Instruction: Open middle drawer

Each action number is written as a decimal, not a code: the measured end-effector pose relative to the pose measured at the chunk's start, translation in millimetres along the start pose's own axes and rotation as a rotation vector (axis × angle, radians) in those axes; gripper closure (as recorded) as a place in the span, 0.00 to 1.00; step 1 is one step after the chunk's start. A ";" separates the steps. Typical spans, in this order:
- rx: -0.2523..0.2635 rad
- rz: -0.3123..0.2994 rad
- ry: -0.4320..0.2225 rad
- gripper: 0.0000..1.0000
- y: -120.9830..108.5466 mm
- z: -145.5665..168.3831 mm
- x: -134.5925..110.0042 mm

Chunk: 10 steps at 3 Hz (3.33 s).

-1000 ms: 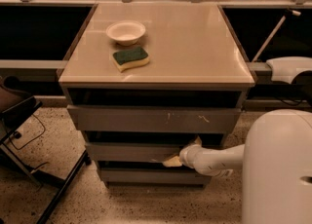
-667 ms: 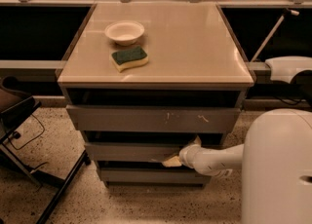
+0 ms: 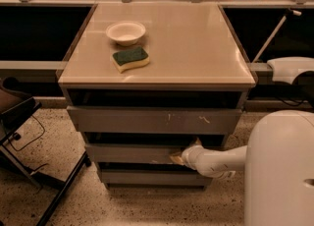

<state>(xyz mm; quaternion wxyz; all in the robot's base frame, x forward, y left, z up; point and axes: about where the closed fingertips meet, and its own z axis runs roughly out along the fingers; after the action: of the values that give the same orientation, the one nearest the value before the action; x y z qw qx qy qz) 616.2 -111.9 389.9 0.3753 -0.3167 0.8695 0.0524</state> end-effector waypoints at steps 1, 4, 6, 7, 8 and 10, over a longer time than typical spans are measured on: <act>0.000 0.000 0.000 0.65 -2.8 -4.5 -7.8; 0.000 0.000 0.000 1.00 -6.5 -17.6 -22.7; 0.011 0.005 0.001 1.00 -0.6 -26.2 -21.1; 0.011 0.005 0.001 1.00 -1.0 -27.6 -22.1; 0.022 0.009 0.001 1.00 4.6 -32.2 -17.9; 0.050 0.021 -0.003 1.00 17.5 -44.2 -7.0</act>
Offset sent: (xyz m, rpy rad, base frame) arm -0.1200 0.0009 0.0177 -0.0851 0.0987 0.0514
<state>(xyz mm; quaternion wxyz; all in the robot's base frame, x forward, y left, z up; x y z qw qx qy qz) 582.1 -109.0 423.6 0.3840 -0.2979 0.8733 0.0350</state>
